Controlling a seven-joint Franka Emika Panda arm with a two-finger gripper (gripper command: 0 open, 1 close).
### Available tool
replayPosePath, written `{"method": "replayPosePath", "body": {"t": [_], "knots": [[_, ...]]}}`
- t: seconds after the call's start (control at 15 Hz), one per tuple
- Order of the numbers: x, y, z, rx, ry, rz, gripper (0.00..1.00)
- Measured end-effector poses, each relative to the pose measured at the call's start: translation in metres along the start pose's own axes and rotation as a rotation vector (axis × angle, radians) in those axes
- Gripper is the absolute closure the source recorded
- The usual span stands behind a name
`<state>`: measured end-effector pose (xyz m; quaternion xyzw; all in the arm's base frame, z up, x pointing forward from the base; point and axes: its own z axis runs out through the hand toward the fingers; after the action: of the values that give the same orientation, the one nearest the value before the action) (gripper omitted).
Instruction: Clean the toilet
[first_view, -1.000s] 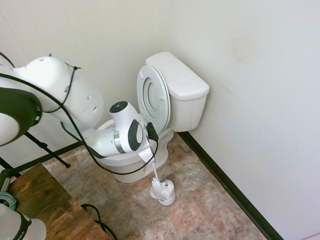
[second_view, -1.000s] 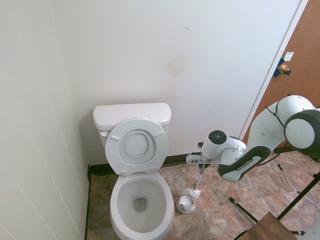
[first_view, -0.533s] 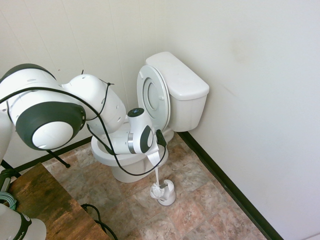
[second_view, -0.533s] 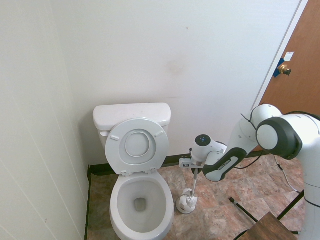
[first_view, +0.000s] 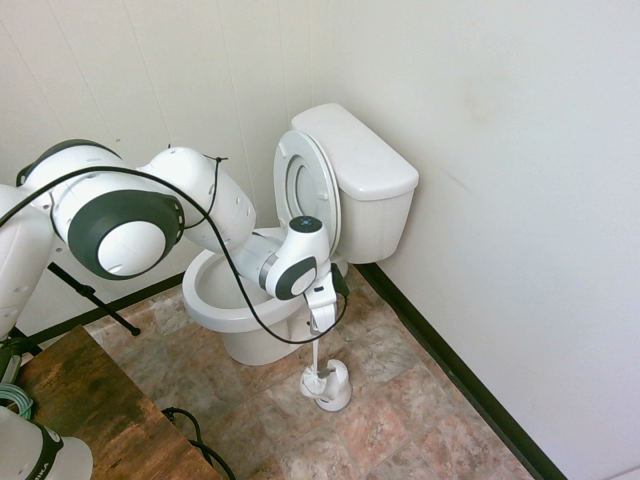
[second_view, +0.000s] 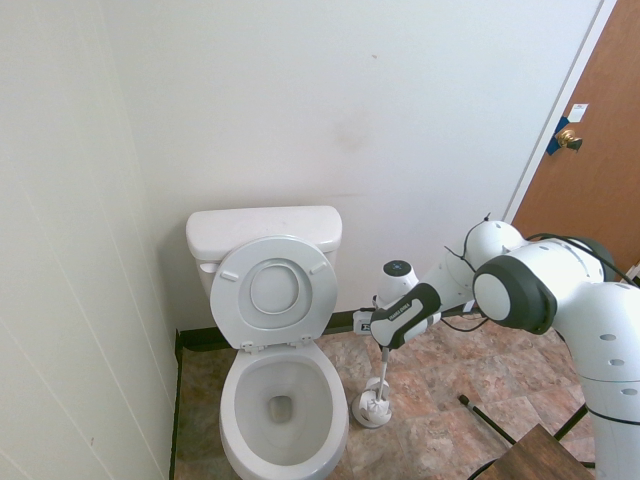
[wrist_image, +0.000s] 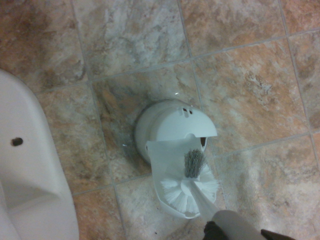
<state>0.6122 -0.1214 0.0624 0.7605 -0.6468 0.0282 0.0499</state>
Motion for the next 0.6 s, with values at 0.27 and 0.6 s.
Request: {"method": "replayPosePath", "body": {"t": [0.27, 0.6], "knots": [[0.004, -0.017, 0.026, -0.068, -0.059, -0.004, 1.0], [0.03, -0.028, 0.047, -0.141, -0.148, 0.025, 1.0]]}}
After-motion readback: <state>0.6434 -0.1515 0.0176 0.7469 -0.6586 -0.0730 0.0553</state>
